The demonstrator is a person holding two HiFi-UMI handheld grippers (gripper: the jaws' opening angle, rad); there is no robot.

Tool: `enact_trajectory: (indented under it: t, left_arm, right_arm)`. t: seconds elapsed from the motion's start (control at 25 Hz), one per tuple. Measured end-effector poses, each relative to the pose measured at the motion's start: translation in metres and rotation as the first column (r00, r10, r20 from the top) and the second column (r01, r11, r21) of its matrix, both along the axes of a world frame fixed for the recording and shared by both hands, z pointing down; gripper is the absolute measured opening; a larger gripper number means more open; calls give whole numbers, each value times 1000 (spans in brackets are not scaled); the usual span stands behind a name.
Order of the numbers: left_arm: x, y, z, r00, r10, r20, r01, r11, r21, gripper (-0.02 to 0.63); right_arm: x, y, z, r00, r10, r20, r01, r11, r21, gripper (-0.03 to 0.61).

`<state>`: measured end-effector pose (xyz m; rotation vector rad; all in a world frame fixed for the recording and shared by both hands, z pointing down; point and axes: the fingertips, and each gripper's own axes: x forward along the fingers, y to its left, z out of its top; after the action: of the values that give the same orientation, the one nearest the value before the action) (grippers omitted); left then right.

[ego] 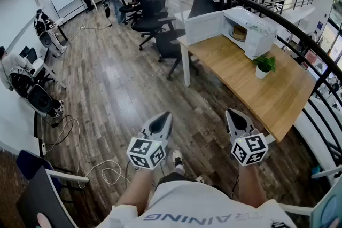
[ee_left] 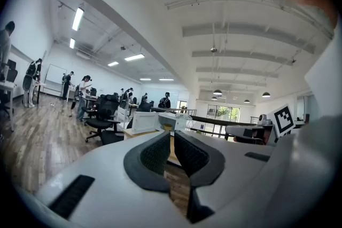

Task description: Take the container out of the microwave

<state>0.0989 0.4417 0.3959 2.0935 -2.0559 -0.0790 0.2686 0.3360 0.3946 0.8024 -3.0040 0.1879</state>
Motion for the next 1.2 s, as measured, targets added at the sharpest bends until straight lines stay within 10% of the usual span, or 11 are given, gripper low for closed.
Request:
enact_trajectory:
  t: [1.2]
  left_arm:
    - [-34,-27,13,999,6,-34,-7,1000,-25,51]
  right_arm:
    - [-41,-28,14,1000,-26,-11,26,998,-59,21]
